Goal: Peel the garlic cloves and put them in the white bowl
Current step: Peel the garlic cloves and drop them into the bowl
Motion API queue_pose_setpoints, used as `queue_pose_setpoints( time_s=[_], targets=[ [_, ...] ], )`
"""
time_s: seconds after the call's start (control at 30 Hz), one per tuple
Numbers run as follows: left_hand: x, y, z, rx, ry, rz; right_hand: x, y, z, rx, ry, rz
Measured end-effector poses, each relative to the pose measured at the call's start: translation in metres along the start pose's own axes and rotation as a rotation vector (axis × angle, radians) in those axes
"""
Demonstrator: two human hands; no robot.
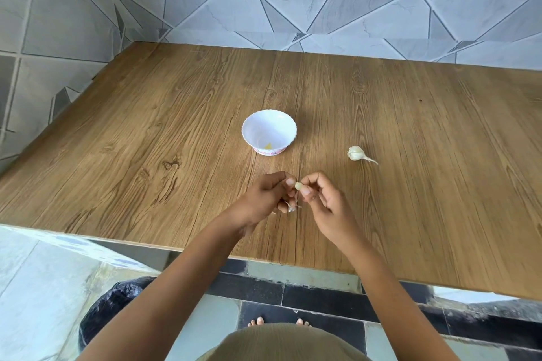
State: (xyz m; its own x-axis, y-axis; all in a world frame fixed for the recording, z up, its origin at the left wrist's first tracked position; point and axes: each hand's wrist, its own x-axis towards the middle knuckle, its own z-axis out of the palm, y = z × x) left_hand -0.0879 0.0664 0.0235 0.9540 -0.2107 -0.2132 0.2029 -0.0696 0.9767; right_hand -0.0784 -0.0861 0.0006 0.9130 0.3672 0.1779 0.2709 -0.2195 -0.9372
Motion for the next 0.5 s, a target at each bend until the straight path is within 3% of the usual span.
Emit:
queue_pose_setpoints(
  time_s=[0.1, 0.23, 0.4, 0.5],
  targets=[
    [0.001, 0.004, 0.002, -0.298, -0.046, -0.153, 0.0, 0.002, 0.001, -0.06, 0.067, -0.126],
    [0.001, 0.006, 0.006, -0.301, 0.008, -0.155, 0.0, 0.003, -0.001, 0.086, 0.048, -0.082],
    [0.002, 0.002, 0.007, -0.009, 0.204, -0.086, -0.001, -0.001, 0.0, 0.408, 0.094, 0.197],
    [0.006, -0.011, -0.003, 0.556, 0.375, 0.052, 0.0, 0.0, -0.003, 0.624, 0.138, 0.317]
  ],
)
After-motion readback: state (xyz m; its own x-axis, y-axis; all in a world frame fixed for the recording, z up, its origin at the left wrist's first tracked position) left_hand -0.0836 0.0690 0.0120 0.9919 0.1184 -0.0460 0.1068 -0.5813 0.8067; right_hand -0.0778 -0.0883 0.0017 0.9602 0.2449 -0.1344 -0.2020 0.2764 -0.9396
